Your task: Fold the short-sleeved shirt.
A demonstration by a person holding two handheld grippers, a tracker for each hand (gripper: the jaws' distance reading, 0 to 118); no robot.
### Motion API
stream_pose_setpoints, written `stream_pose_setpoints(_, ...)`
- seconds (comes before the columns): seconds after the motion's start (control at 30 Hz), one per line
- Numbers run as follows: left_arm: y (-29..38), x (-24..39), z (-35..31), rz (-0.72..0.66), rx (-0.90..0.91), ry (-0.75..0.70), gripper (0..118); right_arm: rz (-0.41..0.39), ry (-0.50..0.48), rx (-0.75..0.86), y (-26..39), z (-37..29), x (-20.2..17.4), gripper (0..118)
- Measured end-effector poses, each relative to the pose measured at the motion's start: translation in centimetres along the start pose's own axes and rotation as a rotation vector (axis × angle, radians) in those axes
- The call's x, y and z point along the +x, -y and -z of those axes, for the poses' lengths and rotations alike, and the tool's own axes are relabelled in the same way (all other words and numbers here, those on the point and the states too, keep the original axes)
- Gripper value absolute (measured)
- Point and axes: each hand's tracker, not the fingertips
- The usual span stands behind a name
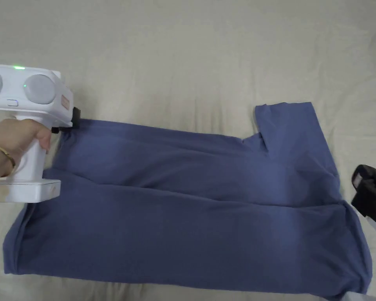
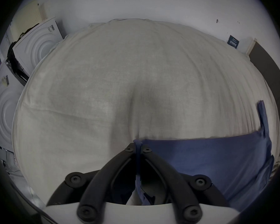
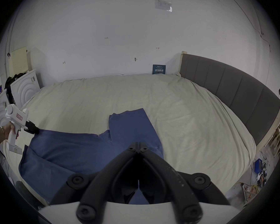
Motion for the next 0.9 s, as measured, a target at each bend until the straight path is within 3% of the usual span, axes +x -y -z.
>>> stream_pose_setpoints(0.17,0.0,-2.1,-3.3,-0.074,0.079,0.068,4,-0.03,0.002,-0.045,-4.2,4.2,1.3,2)
stream_pose_setpoints(0.2,0.1,-2.5,-4.1,-0.098,0.096,0.106,3,-0.035,0.01,-0.083,-5.3,5.7,1.6,7)
stream_pose_setpoints(0.23,0.2,-2.9,-4.9,-0.134,0.115,0.133,3,-0.044,0.005,-0.131,-6.3,7.6,2.0,21)
stream_pose_setpoints(0.27,0.3,-3.1,-5.6,-0.16,0.127,0.141,3,-0.041,-0.012,-0.173,-7.0,9.3,2.3,54)
stream_pose_setpoints(0.33,0.5,-3.1,-7.0,-0.197,0.15,0.177,3,-0.024,-0.067,-0.316,-8.1,13.5,2.8,100)
stream_pose_setpoints(0.37,0.6,-3.2,-7.2,-0.199,0.151,0.175,3,-0.003,-0.071,-0.355,-8.1,15.1,3.0,113)
stream_pose_setpoints(0.4,0.6,-3.1,-7.4,-0.195,0.149,0.172,3,0.012,-0.068,-0.398,-8.1,17.0,3.1,114)
stream_pose_setpoints(0.53,0.8,-2.9,-7.4,-0.183,0.142,0.154,3,0.091,0.032,-0.497,-6.7,22.3,3.7,109)
stream_pose_setpoints(0.57,0.8,-2.7,-7.3,-0.18,0.139,0.152,3,0.099,0.061,-0.501,-6.3,22.9,3.8,92)
stream_pose_setpoints(0.6,0.8,-2.7,-7.2,-0.178,0.135,0.15,3,0.108,0.087,-0.506,-5.8,23.3,4.0,68)
stream_pose_setpoints(0.67,0.9,-2.7,-6.9,-0.175,0.127,0.146,3,0.156,0.097,-0.519,-5.2,23.8,4.2,6)
stream_pose_setpoints(0.73,0.8,-2.6,-6.4,-0.17,0.119,0.137,3,0.222,0.069,-0.525,-4.6,23.8,4.6,1)
stream_pose_setpoints(0.8,0.9,-2.5,-5.9,-0.175,0.119,0.123,3,0.196,0.027,-0.549,-4.4,23.7,4.8,1)
stream_pose_setpoints(0.9,1.2,-2.7,-5.8,-0.211,0.098,0.128,3,0.182,0.04,-0.536,-5.2,22.4,5.4,1)
